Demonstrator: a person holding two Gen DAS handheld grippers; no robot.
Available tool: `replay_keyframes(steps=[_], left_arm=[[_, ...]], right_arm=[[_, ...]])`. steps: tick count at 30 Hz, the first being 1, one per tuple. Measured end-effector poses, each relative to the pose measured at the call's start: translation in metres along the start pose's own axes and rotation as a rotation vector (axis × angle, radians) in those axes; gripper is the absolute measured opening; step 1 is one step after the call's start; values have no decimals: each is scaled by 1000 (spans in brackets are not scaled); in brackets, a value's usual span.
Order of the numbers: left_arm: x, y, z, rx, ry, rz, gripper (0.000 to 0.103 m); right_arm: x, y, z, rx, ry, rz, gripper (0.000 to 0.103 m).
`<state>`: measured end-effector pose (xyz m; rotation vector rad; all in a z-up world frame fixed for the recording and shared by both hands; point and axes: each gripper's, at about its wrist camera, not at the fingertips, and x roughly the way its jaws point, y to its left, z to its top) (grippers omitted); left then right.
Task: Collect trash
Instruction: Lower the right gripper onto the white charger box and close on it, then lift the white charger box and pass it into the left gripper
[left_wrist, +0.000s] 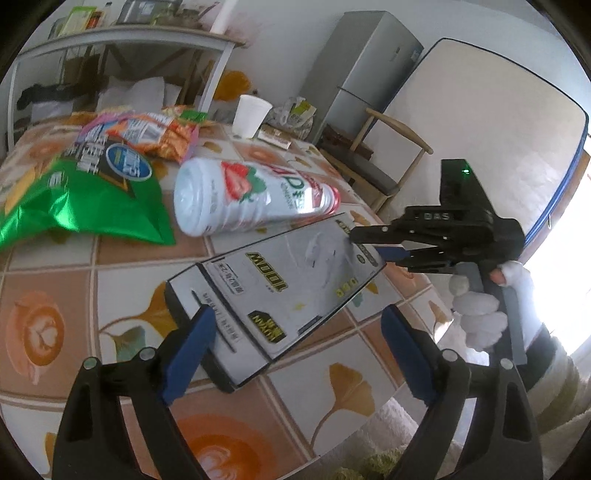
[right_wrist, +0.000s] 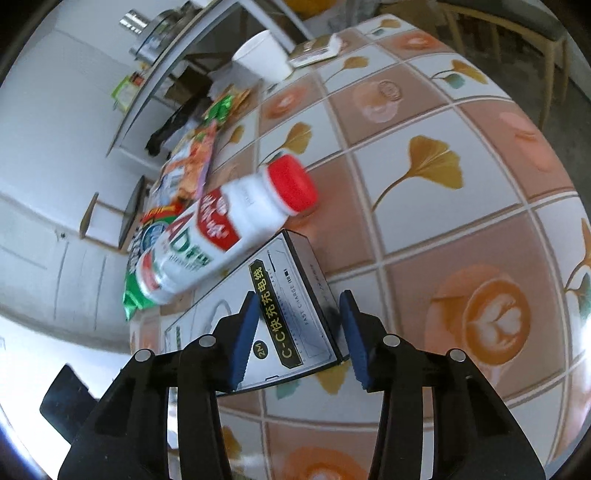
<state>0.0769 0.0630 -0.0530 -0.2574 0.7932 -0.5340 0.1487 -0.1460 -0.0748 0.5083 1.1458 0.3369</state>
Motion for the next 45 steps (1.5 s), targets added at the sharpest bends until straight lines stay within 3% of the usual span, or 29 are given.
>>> replay_keyframes(steps=[14,20,26,32,37,45], left_arm=[[-23,3,-15,-4,-8,29,89],[-49,7,-24,-25,-67,28,89],[-61,-2,-32,-5,-57,-66,89],[-28,-8,-36,-48,47,-129,82],[-13,-4,-41,-127,82,-158,73],[-22,9,-40,-204,61,-135,73]], right_arm=[[-6,16,-35,-86,77,19,42],[-8,20,-48,-99,95,31,42],[-22,21,-29,-128,-3,5,42],[1,34,10,-189,-62,10,42],[27,34,16,-217,15,17,41],[18,33,-25,-232,127,87,40]])
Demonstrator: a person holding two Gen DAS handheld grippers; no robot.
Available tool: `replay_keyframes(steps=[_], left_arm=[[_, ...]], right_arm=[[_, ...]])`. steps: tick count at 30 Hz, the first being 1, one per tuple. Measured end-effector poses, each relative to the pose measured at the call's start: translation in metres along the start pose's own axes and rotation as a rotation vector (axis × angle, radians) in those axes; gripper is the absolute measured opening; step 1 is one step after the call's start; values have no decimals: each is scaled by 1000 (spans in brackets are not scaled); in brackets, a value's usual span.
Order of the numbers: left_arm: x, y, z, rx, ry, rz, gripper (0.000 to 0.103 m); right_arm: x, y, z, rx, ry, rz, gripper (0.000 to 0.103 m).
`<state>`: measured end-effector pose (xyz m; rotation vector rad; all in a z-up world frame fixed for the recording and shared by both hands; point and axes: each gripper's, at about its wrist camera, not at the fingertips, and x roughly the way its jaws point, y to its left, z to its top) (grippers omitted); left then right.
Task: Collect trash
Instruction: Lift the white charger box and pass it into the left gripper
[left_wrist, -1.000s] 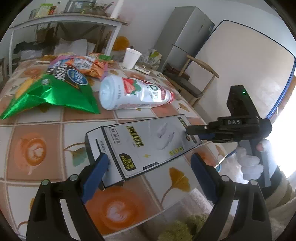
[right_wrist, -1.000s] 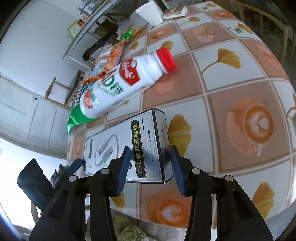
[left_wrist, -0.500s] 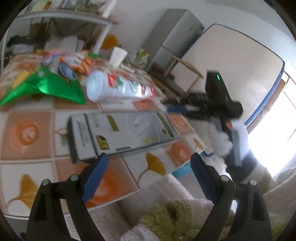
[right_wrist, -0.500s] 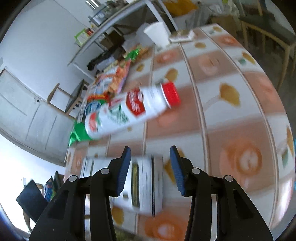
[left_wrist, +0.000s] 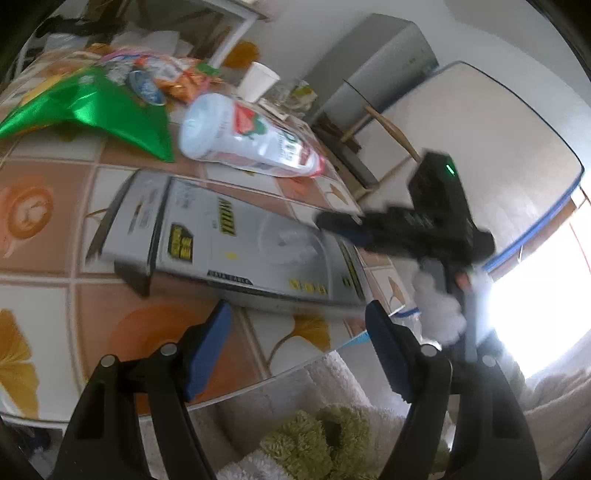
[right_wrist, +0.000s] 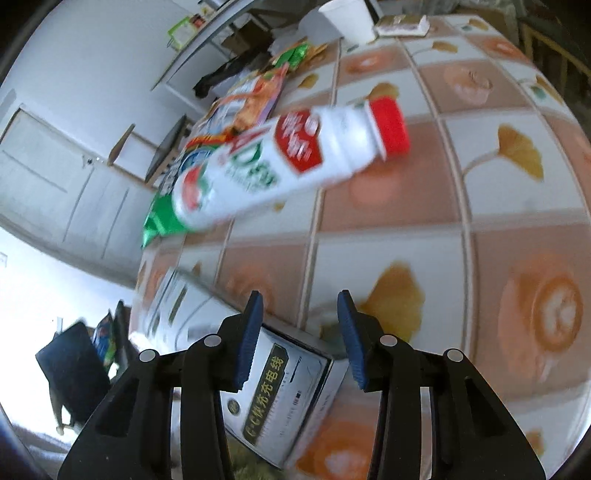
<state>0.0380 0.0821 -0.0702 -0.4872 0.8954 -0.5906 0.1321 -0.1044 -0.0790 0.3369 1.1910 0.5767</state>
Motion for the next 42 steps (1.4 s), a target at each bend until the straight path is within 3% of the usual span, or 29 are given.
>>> replay_keyframes(steps=[10,17,20,24,26,28,37,42], left_arm=[[-20,20,2,-105,-55,20,73],[-22,34,17,-151,-50,9,73],[-27,39,26,-164,-46,21,74],[-31,35,33,-137,-24,97,81],[-30,25,35,-91,-4,160,84],[-24,14,36,-32,25,225,89],[23,-17,34,143,146,433,94],[37,-16,28,190,170,509,94]], right_arm=[[4,26,-63,14,133,201,39],[24,51,-81,-10,180,306,39],[35,70,-84,-60,190,313,39],[38,94,-87,-162,173,264,43],[34,99,-88,-192,150,234,55],[24,97,-85,-196,116,199,57],[-29,45,-80,-28,-59,128,64],[-46,28,-64,94,-137,151,68]])
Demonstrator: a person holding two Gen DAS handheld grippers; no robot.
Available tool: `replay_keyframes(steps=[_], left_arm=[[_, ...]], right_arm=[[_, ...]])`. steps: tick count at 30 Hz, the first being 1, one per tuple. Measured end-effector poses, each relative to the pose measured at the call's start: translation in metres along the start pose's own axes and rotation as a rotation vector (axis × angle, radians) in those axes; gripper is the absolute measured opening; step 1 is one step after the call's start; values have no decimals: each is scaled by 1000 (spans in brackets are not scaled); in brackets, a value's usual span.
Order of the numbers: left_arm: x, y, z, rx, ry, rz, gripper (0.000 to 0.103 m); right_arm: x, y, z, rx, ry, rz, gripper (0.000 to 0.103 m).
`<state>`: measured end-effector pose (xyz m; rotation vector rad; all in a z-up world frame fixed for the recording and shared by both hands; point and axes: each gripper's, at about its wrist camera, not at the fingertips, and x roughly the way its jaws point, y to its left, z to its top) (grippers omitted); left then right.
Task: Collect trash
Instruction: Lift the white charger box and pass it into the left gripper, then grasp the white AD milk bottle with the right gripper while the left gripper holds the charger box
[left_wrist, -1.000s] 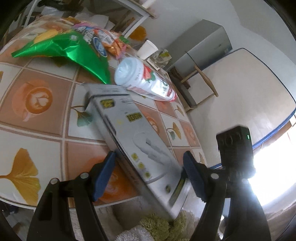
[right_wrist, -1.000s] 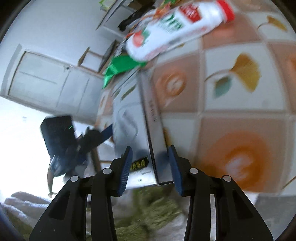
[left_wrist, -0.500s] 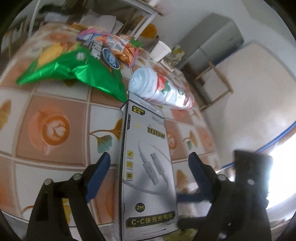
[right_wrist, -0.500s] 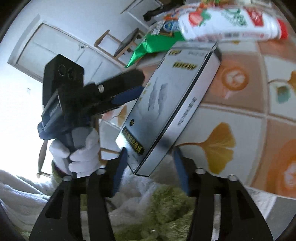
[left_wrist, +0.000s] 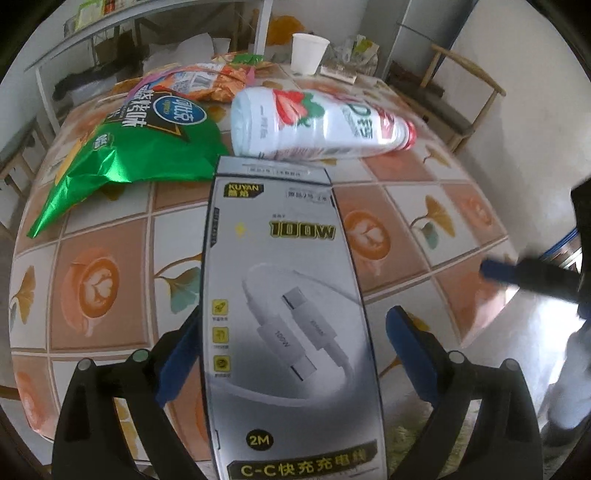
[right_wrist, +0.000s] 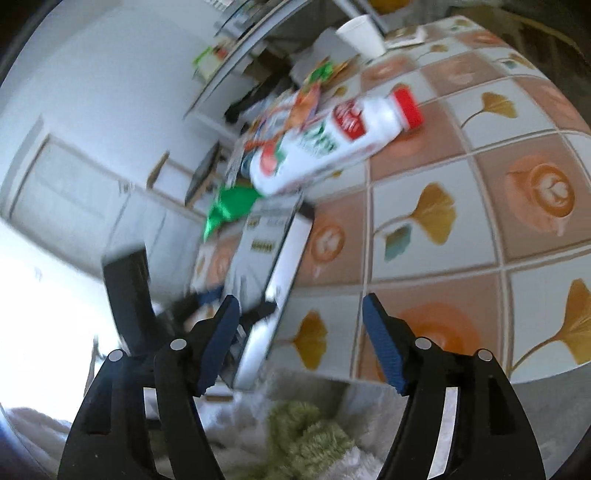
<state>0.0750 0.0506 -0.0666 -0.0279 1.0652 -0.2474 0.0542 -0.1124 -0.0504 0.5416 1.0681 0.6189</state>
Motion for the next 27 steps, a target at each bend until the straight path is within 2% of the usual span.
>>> replay_keyframes(steps=[5,7,9,13,20,24,27], left_arm=[[3,-2,-1,32,-24,43,92],[2,-3,-3,46,-38,74,84],[0,-2,-4,48,-48,79,81],[-5,1,-14,35,-60,91,81],[-13,2,-25,19,-74,87,81],[-15,1,-29,20,-84,76,81],[-16,3,-29,15,-84,64,81]], right_arm=[[2,-22,38,192,-28,92,71],[19,-19,51,274,-25,117,73],[29,-21,67,359,-13,145,74],[50,-23,89,499,18,134,77],[79,-42,121,779,29,14,77],[88,-48,136,875,-3,-87,77],[103,-49,147,879,36,-148,76]])
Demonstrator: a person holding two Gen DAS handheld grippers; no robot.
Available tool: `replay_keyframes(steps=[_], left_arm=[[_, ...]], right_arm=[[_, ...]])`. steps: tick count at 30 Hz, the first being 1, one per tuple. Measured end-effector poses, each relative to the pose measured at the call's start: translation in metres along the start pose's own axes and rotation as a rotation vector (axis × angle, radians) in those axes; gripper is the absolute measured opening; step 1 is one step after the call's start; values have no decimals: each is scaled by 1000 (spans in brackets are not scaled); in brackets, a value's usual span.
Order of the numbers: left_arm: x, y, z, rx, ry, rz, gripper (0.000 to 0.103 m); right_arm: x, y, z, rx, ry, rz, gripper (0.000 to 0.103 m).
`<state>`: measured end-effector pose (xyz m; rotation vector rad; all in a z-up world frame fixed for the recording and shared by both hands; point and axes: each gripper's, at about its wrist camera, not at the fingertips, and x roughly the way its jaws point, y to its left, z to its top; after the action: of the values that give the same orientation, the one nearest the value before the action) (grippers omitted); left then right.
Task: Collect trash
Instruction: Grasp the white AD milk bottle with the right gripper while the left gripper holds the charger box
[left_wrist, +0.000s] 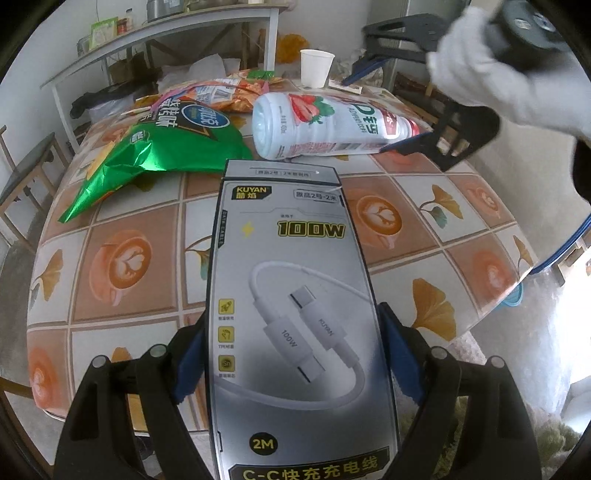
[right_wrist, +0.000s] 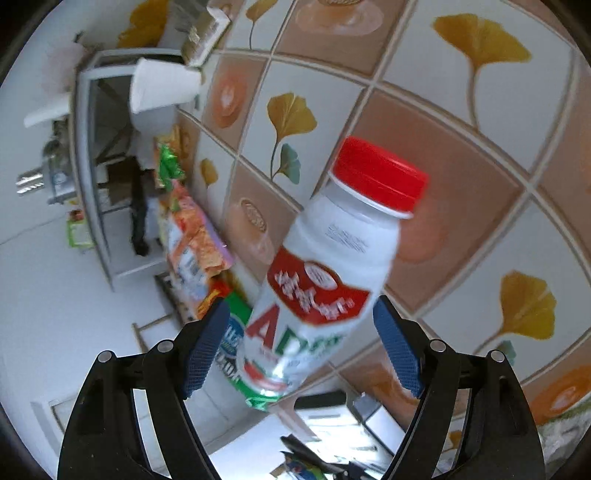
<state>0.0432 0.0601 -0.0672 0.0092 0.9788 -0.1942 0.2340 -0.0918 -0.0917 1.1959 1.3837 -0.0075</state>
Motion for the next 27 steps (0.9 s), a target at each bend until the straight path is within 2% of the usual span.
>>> replay_keyframes(steps=[1,3,7,10,12,15,17,20,22,27], left_arm=[[0,1,0,-3,0,-4,81],[-1,2,0,-5,-1,-10,81],[-2,3,-2,-17,-6,-20,81],[-4,3,-3,-19,-8,-23,81],[-4,4,-3,-19,-9,-27,81],[-4,5,-3,-22,-10,-29,81],[-4,4,-2,-22,-10,-30,81],[-3,3,-1,-14,-9,-27,81],[-1,1,0,-6,-7,-26,81],[3,-7,3,6,-3,-18,81]], right_arm=[[3,2,1,-12,-3,-40,73],[3,10,2,-81,-63,-132,71],[8,26,6,-254,-108,-198,65],[9,36,12,-456,-69,-258,61],[9,38,16,-566,-13,-263,60],[-4,27,21,-636,22,-268,60],[-17,17,12,-726,28,-273,60],[-34,5,-13,-918,1,-326,59],[-43,-4,-28,-1000,-19,-354,59],[-59,-29,-53,-1069,-70,-376,60]])
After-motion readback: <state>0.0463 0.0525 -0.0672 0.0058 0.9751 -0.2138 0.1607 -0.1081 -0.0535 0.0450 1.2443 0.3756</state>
